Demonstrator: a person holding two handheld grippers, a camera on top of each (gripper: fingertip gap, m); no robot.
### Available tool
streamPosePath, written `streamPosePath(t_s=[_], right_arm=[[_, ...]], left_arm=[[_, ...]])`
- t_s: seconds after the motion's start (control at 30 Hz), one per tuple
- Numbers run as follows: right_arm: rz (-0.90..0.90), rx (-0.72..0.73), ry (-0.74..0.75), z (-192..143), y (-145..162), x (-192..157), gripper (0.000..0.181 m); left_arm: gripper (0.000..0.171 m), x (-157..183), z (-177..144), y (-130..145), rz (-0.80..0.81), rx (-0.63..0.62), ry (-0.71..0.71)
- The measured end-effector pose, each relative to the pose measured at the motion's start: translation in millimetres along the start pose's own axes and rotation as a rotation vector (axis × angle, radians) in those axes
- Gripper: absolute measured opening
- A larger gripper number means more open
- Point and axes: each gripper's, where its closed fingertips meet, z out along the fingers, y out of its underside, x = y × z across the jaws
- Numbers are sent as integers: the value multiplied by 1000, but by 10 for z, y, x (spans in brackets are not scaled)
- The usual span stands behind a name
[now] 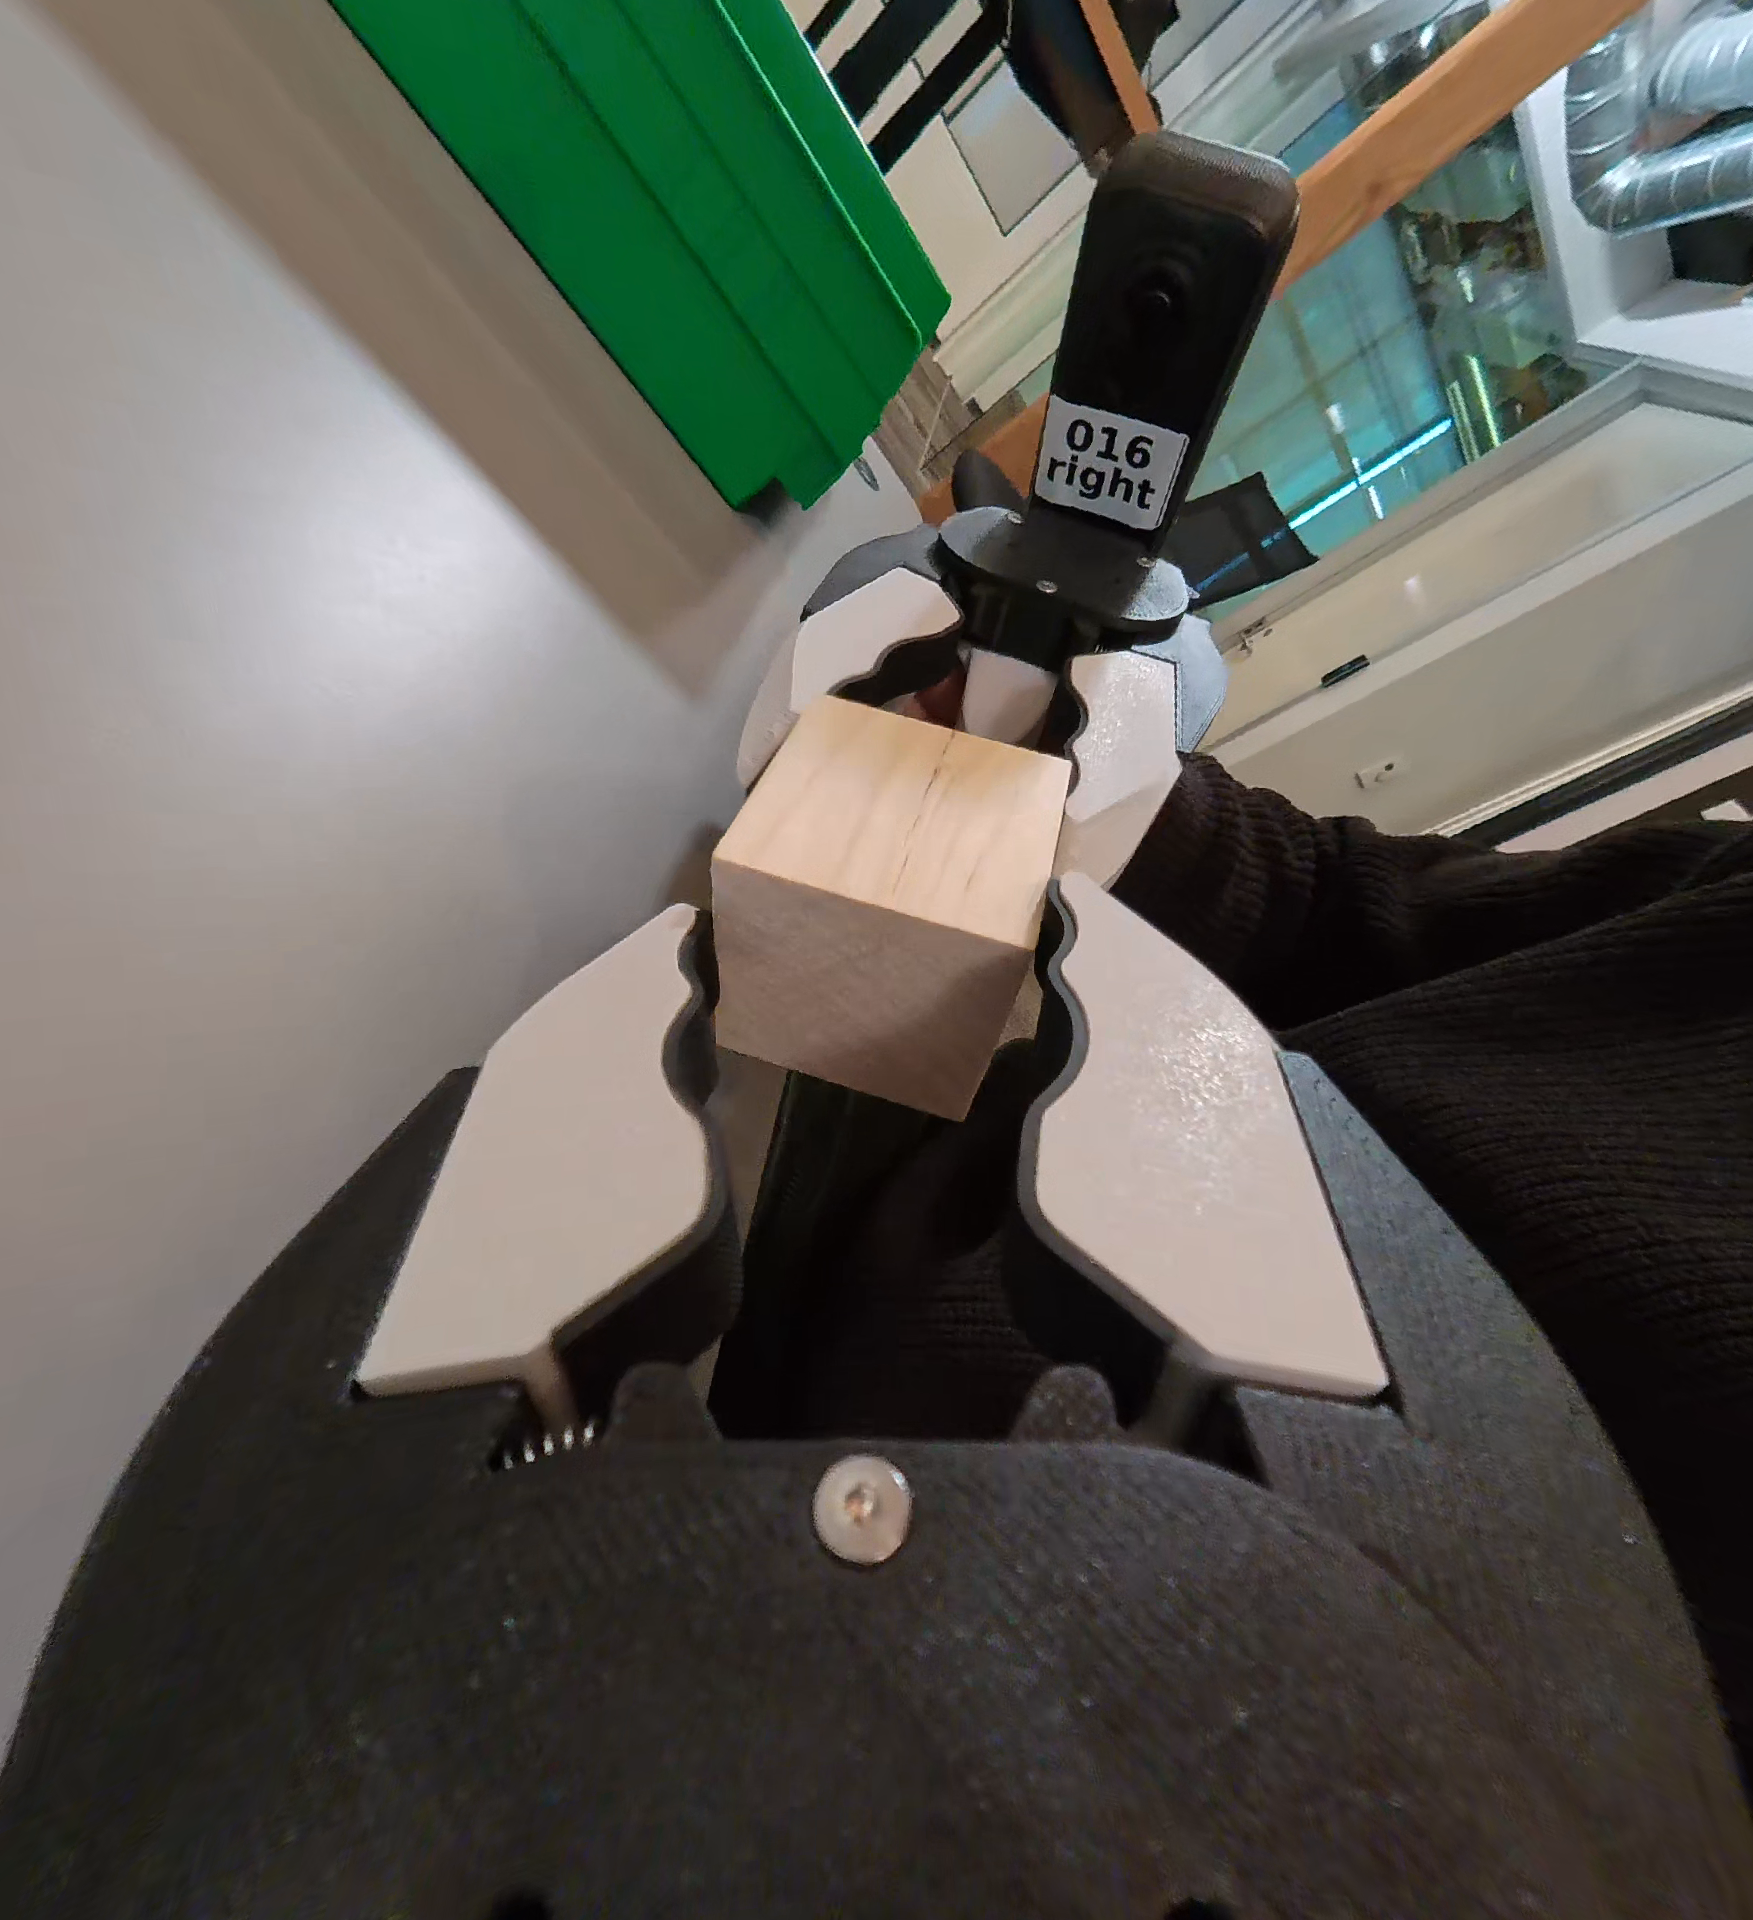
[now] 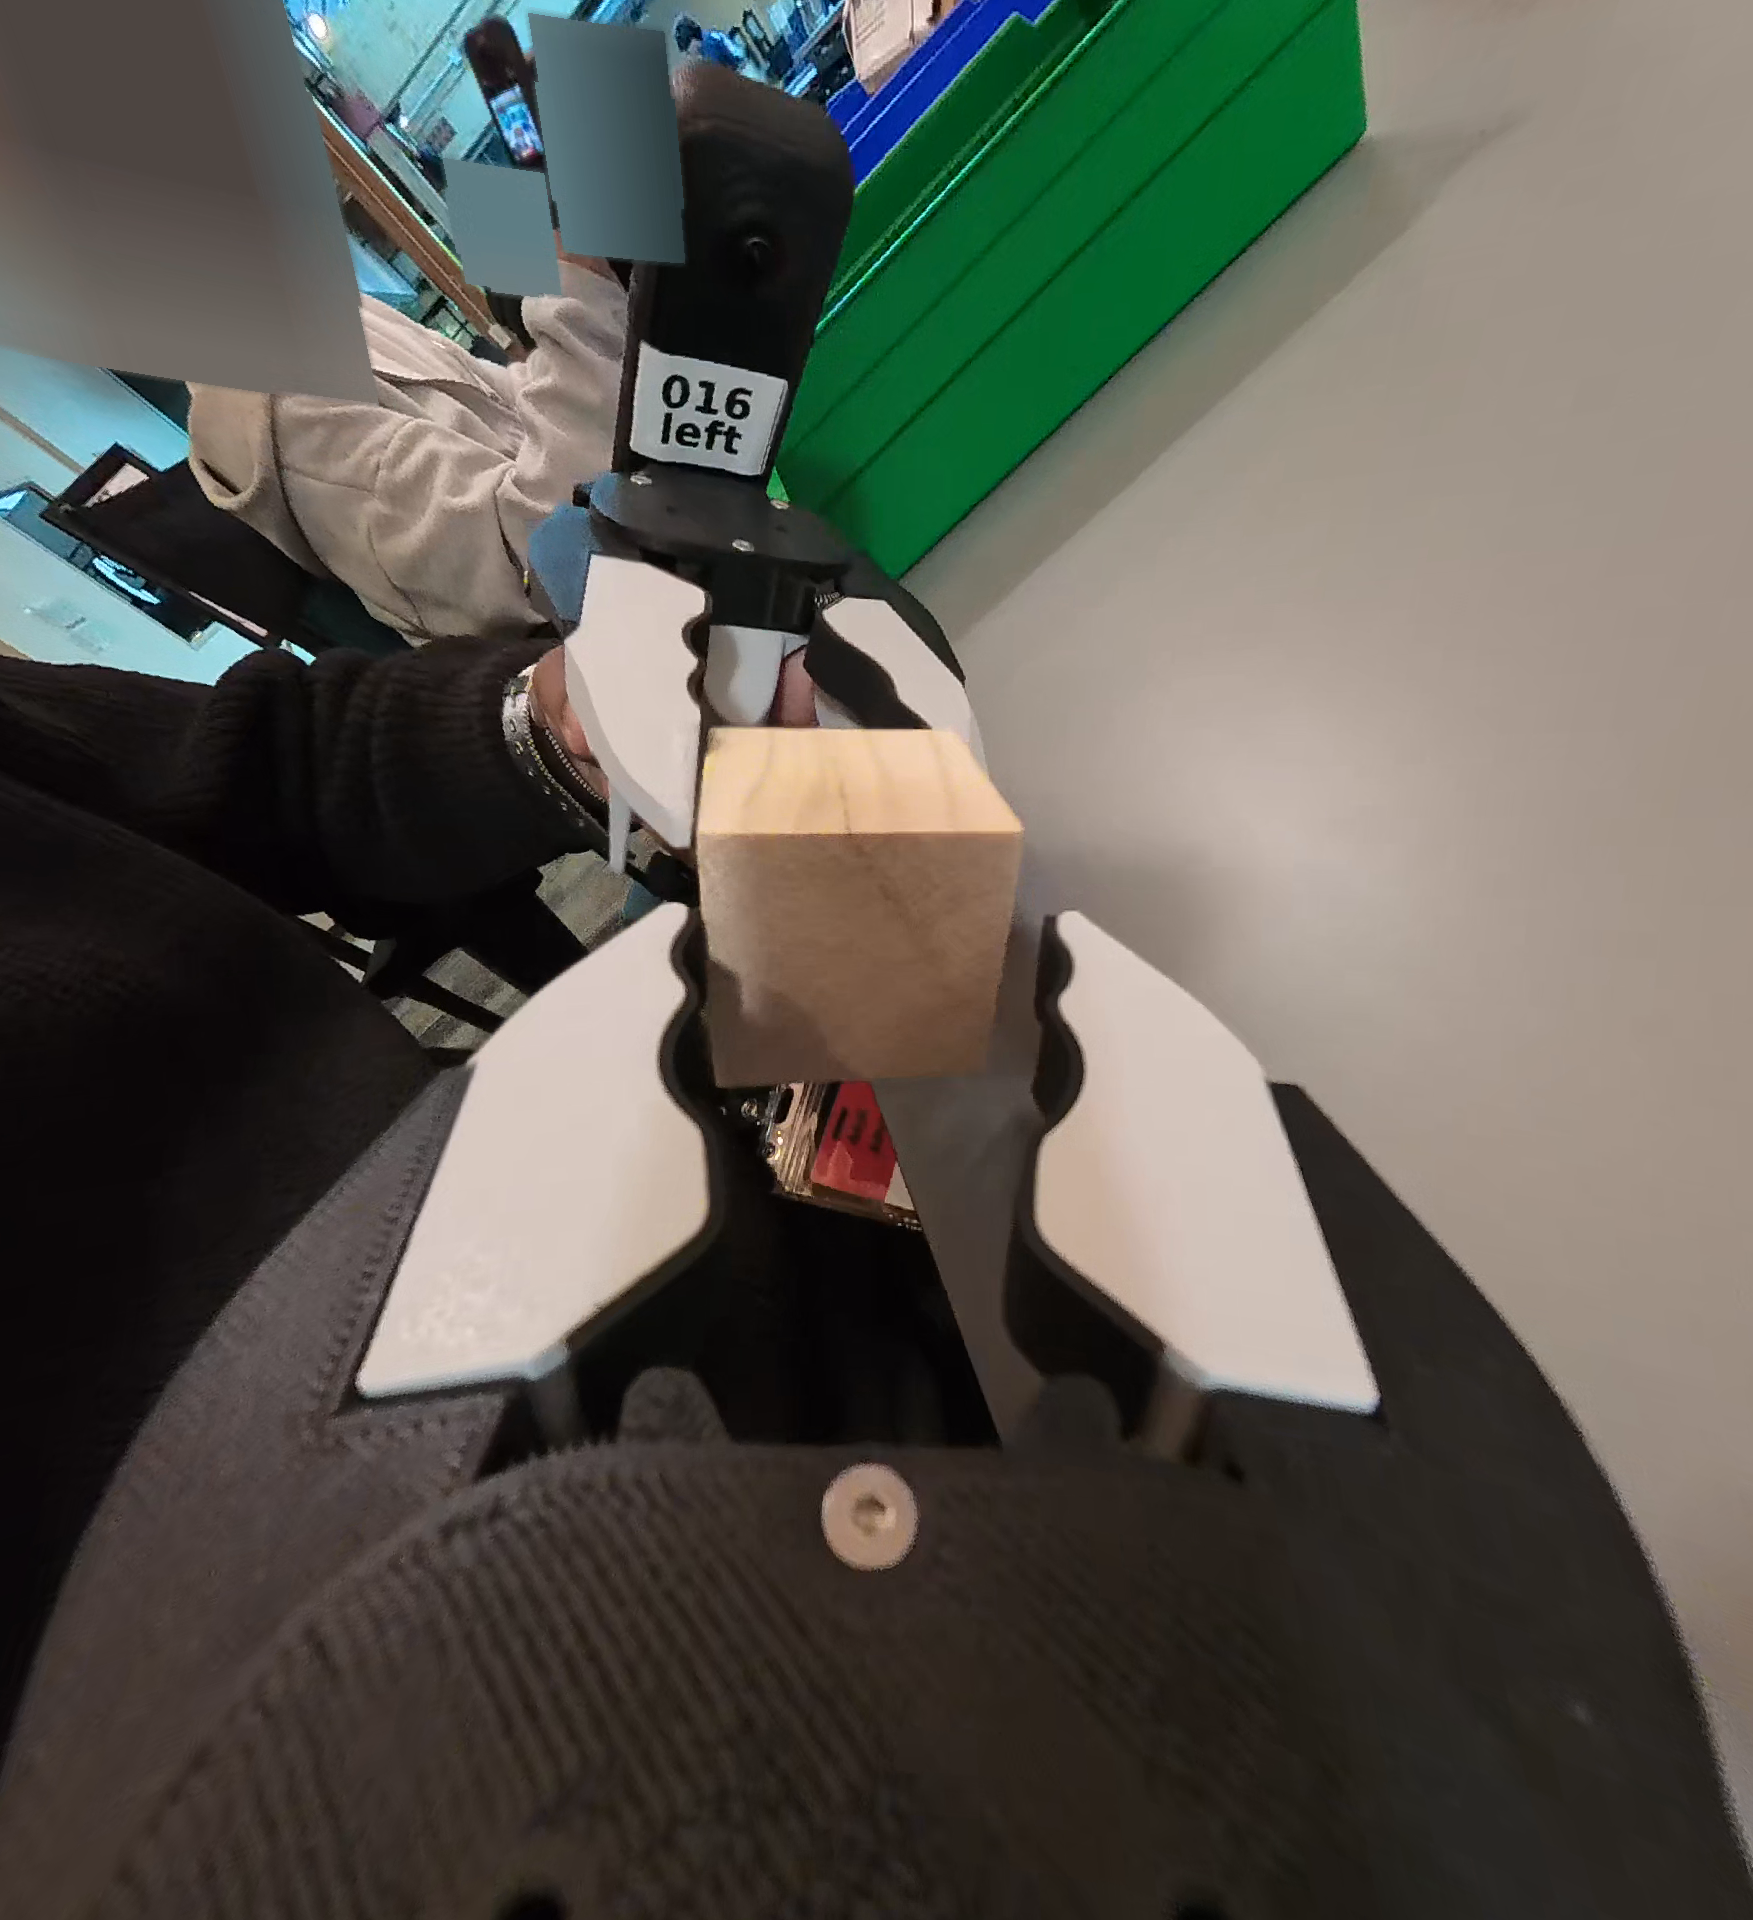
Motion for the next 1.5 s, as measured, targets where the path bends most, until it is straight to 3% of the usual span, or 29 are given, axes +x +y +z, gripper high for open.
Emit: streamPosePath(t_s=[0.33,0.4,0.47,0.7,0.87,1.2,1.4,1.5], right_arm=[[26,10,-38,-52,-39,-7,55],[63,44,-49,-84,-99,3,55],[85,52,-61,-108,-110,13,55],[92,62,-81,-104,-133,-34,55],[34,23,-9,-91,-88,29,54],[208,275,-83,-266,-435,11,54],[233,325,-59,-192,-452,7,54],[208,336,-47,-163,-471,-17,54]], left_arm=[[61,49,25,-29,-8,28,63],[74,132,5,-106,-3,71,111],[76,141,-5,-128,26,87,105],[73,93,91,24,85,2,45],[73,55,117,73,94,-25,16],[77,143,205,184,21,-74,105],[73,266,232,53,-90,29,221],[61,240,197,-23,-121,81,232]])
